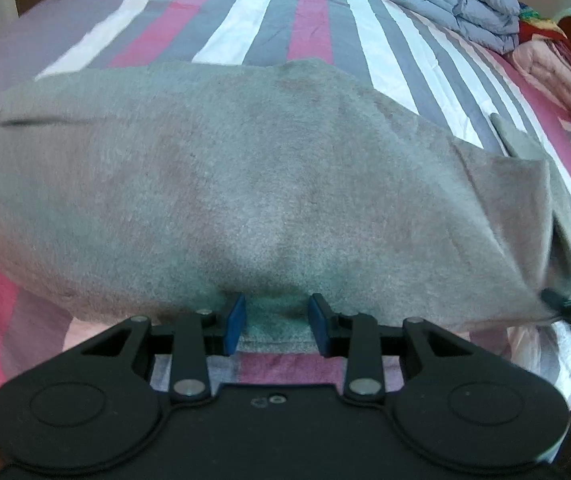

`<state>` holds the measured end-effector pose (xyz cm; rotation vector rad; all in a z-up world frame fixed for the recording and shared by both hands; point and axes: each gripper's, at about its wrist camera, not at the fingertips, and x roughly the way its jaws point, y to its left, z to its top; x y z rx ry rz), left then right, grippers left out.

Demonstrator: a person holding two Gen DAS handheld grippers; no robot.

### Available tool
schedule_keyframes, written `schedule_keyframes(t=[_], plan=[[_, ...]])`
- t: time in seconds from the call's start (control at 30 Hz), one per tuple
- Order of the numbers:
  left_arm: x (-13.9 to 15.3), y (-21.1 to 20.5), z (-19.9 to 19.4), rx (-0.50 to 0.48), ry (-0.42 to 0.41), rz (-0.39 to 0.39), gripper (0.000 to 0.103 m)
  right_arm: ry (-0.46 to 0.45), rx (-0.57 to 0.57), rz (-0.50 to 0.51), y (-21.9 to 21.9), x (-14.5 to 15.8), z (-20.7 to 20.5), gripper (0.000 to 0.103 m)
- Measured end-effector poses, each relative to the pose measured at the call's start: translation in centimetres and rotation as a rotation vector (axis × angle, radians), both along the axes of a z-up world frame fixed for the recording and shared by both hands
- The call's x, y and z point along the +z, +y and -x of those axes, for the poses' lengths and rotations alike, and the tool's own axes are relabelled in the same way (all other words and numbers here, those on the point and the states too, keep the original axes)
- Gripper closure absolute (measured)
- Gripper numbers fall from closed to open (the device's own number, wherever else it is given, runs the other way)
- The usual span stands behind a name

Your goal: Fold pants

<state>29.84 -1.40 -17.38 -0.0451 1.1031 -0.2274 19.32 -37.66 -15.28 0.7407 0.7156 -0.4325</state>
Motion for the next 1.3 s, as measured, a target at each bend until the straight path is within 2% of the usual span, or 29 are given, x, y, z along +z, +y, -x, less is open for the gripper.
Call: schedule_keyframes(t=[0.07, 0.13, 0.2, 0.23, 0.27, 0.3, 0.4, 0.53, 0.63, 0.77, 0.83, 0.9, 0.93, 0.97, 1.0, 1.03, 1.17, 1.23, 1.3], plan=[[1.0, -0.8, 0.8, -0.022, -0.031, -0.037, 0.077, 0.050, -0.003, -0.025, -0.3, -2.1, -1.3, 0.099], [2.3, -1.9, 1.6, -0.052, -0.067, -0.043, 0.077, 0.045, -0.003, -0.027, -0.2, -1.6, -1.4, 0.098], [3.0, -3.3, 1.8, -0.082, -0.077, -0.034, 0.072, 0.023, 0.041, 0.023, -0.1, 0.1, -0.8, 0.090], [3.1, -4.4, 1.8, -0.100, -0.075, -0.029, 0.071, 0.014, 0.058, 0.063, -0.1, 0.9, -0.4, 0.081], [3.1, -5.3, 1.7, -0.116, -0.071, -0.026, 0.071, 0.006, 0.068, 0.100, -0.1, 1.6, 0.1, 0.067], [3.1, -6.3, 1.7, -0.133, -0.071, -0.026, 0.071, -0.002, 0.075, 0.146, -0.2, 2.2, 0.3, 0.063], [2.9, -9.2, 1.5, -0.185, -0.080, -0.040, 0.071, 0.018, 0.127, 0.278, -0.5, 3.5, -0.9, 0.062], [0.7, -10.9, 0.8, -0.176, -0.015, -0.053, 0.071, 0.050, 0.211, 0.445, 0.1, 4.3, -5.0, 0.062], [-0.2, -10.7, 0.7, -0.149, -0.004, -0.039, 0.071, 0.120, 0.275, 0.540, 0.3, 3.0, -8.9, 0.062], [-0.3, -10.8, 0.5, -0.149, 0.001, -0.036, 0.070, 0.216, 0.321, 0.552, -0.5, 0.3, -12.4, 0.062], [-0.5, -10.4, 0.4, -0.145, 0.008, -0.024, 0.070, 0.279, 0.316, 0.642, -0.6, -0.8, -13.9, 0.062], [-0.5, -10.4, 0.3, -0.146, 0.009, -0.019, 0.069, 0.327, 0.328, 0.690, -1.3, -1.9, -14.8, 0.062], [-0.5, -10.2, 0.4, -0.148, 0.008, -0.017, 0.069, 0.333, 0.337, 0.684, -1.8, -2.2, -15.1, 0.062], [-0.5, -10.1, 0.4, -0.149, 0.007, -0.016, 0.069, 0.330, 0.341, 0.673, -2.4, -2.4, -15.2, 0.066], [-0.6, -10.1, 0.5, -0.151, 0.006, -0.016, 0.069, 0.312, 0.342, 0.641, -3.2, -2.3, -15.0, 0.080], [-0.6, -10.1, 0.5, -0.153, 0.005, -0.016, 0.069, 0.292, 0.324, 0.605, -4.0, -2.1, -14.7, 0.099], [-0.6, -10.0, 0.4, -0.155, 0.005, -0.012, 0.069, 0.122, 0.188, 0.506, -6.7, 1.3, -9.9, 0.099], [-0.6, -10.0, 0.4, -0.154, 0.005, -0.008, 0.069, -0.004, 0.064, 0.415, -8.1, 3.2, -5.4, 0.099], [-0.6, -10.1, 0.4, -0.161, 0.003, -0.013, 0.068, -0.057, -0.046, 0.275, -9.6, 2.7, -0.8, 0.099]])
